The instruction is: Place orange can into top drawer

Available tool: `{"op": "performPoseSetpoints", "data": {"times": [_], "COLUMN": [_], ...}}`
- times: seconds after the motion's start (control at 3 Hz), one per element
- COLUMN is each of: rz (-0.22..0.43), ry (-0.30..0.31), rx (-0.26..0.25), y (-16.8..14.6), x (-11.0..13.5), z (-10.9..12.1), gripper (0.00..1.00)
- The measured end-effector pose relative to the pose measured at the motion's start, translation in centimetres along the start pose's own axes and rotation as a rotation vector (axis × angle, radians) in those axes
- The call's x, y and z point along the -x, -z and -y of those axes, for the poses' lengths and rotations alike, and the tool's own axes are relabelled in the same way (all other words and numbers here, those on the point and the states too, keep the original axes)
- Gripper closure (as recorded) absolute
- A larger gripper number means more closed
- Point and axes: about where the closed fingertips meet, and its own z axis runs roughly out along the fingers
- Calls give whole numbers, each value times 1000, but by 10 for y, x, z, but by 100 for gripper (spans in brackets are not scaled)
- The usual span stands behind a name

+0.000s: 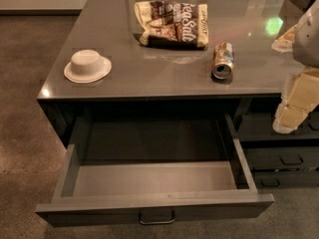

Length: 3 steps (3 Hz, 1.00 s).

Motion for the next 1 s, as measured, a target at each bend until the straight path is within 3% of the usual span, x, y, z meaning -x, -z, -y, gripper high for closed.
{"op": "performPoseSetpoints", "data": {"times": [0.67, 1.0], "rz": [6, 80], "ry": [-22, -211], "rx": [-9, 29], "y": [2, -3], "x": [0, -21], "z": [3, 17], "gripper": [0, 0]}}
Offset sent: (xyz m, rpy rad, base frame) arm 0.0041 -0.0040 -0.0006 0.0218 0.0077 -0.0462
